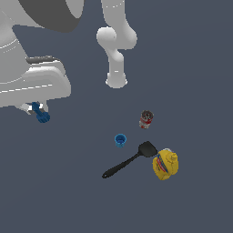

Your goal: Pick up a designated object from a clutter of objects.

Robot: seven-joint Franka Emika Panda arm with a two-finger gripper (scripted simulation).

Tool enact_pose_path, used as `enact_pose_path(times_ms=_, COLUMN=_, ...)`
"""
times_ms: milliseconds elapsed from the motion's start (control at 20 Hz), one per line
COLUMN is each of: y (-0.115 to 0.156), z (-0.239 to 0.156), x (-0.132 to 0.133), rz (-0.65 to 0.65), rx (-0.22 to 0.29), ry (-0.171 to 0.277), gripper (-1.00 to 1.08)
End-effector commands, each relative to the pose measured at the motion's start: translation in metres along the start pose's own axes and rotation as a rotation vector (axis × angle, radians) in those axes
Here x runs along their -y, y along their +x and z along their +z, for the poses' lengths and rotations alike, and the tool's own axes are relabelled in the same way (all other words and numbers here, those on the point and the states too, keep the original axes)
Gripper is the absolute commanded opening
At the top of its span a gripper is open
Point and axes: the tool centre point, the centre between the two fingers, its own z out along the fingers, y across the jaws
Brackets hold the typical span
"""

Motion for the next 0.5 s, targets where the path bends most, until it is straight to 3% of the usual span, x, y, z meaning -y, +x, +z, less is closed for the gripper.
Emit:
enact_pose_path(times_ms=0, y=0.001, z=-0.010, x=-0.002, rz=-0.001, rx=0.001, ry=0.001, gripper=-1.00)
enact_pose_path(times_ms=450, y=0.003, z=-0.023, x=-0.005, rz=-0.001, rx=0.001, ry=0.001, gripper=-1.00)
